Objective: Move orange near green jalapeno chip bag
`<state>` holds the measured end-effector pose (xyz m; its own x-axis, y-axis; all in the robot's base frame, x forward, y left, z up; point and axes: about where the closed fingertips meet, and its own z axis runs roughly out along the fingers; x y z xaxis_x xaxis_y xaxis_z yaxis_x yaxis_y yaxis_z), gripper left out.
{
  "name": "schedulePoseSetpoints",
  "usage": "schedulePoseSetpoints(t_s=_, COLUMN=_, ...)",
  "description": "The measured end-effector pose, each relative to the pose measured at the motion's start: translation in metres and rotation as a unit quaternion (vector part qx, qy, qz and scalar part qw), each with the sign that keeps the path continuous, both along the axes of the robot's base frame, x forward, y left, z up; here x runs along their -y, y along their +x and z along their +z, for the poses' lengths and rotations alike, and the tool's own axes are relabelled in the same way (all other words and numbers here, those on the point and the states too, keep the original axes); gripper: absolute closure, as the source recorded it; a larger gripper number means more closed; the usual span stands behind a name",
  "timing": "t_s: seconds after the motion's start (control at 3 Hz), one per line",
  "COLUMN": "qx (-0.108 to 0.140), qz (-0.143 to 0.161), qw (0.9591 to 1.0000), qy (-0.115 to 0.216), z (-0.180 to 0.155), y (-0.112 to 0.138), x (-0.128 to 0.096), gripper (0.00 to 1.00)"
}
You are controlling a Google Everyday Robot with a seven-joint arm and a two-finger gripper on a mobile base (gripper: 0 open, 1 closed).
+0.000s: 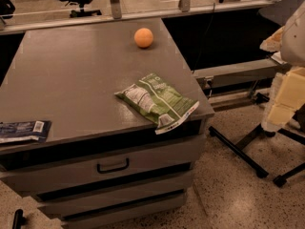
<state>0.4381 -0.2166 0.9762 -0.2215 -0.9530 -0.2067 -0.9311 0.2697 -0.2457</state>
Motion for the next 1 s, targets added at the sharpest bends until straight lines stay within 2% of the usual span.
schedulePoseSetpoints(t_s=0.33, qx=0.002, qz=0.001, qw=1.0000, qy=0.000, z=0.001, y=0.001, x=0.000, gripper=0.00)
schedulePoseSetpoints(t_s=0.67, qx=0.048, qz=0.023, qw=0.9986, qy=-0.004, z=0.015, y=0.048, x=-0.013, gripper=0.00)
schedulePoseSetpoints(t_s=1.0, qx=0.107, qz=0.032, qw=0.9932, qy=0.033, z=0.034, y=0.112, x=-0.032, gripper=0.00)
